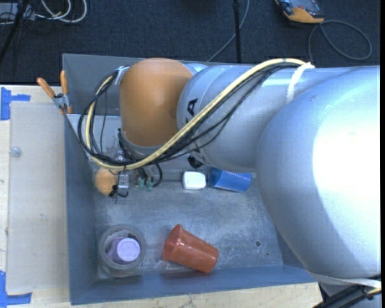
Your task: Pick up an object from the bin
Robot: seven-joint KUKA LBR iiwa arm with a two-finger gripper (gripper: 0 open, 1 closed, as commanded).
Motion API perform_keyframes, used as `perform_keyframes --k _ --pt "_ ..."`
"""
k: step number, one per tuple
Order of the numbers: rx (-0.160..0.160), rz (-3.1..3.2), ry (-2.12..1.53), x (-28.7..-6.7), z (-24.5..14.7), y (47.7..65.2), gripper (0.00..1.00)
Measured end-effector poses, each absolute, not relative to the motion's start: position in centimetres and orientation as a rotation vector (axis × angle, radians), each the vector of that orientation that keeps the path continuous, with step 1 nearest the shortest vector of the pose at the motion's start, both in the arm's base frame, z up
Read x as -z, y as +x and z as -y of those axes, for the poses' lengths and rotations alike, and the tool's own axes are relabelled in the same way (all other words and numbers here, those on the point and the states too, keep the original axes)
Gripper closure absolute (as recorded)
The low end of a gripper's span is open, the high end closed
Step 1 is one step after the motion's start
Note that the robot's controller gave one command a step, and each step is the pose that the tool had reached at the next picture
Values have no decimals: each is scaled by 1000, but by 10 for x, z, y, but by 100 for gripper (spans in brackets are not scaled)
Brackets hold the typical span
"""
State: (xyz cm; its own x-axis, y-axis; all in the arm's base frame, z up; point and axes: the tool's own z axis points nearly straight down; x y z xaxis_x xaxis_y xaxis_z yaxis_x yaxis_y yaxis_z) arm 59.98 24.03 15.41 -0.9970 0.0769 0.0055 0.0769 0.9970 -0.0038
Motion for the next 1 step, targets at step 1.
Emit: perform_keyframes --k 1 --pt "-6 3133 -121 -164 -240 600 100"
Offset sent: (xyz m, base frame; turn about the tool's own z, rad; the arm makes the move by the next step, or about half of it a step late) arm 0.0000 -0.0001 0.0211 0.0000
